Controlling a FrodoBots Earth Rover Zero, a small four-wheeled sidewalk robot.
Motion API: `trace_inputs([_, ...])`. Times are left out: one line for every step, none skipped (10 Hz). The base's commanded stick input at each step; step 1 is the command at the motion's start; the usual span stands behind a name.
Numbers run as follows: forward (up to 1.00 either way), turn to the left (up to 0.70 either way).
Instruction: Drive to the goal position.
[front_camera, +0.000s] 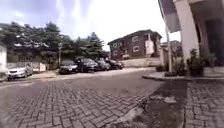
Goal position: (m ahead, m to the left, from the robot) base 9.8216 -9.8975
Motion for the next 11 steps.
trace_inputs([0.70,0.03])
trace_inputs([0.70,0.03])
trace_inputs([0.70,0.03])
trace_inputs([0.70,0.03])
trace_inputs([0.70,0.03])
trace_inputs([0.70,0.03])
trace_inputs([0.70,0.03])
trace_inputs([0.70,0.03])
trace_inputs([0.70,0.03])
trace_inputs([0.70,0.03])
trace_inputs([0.70,0.03])
